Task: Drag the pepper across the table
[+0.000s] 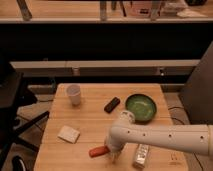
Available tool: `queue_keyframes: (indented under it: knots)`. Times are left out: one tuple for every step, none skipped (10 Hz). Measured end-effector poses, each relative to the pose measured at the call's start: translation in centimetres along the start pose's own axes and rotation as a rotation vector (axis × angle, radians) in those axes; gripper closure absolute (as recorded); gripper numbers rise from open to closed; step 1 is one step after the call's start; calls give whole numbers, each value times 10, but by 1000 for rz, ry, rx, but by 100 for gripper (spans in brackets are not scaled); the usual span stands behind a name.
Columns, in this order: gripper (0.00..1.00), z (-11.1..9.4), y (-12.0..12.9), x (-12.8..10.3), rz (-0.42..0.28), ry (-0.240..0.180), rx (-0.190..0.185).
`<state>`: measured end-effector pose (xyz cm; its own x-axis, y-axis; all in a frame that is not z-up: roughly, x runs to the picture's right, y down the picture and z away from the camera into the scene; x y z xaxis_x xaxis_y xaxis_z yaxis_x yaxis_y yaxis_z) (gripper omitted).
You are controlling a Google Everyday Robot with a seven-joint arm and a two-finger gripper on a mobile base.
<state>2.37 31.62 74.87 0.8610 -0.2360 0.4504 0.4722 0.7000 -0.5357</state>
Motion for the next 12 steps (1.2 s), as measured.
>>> queue_keyframes:
  knots:
    - [68,1,0,0,0,-1,-2]
    - [80,3,1,1,2,-2,-4]
    - [90,4,2,2,5,-3,-5]
    - [96,3,-1,3,10,-5,-3]
    - [98,1,-7,7,10,-1,3]
    - [98,-2,-10,13,25,-1,6]
    - [98,-3,-10,21,39,-1,7]
    - [98,-4,-8,26,50,-1,7]
    - [98,-5,-10,30,55,-4,11]
    - [98,-7,-10,38,63,-7,17]
    - [98,-9,-10,43,68,-9,19]
    - [98,-10,-9,48,81,-10,21]
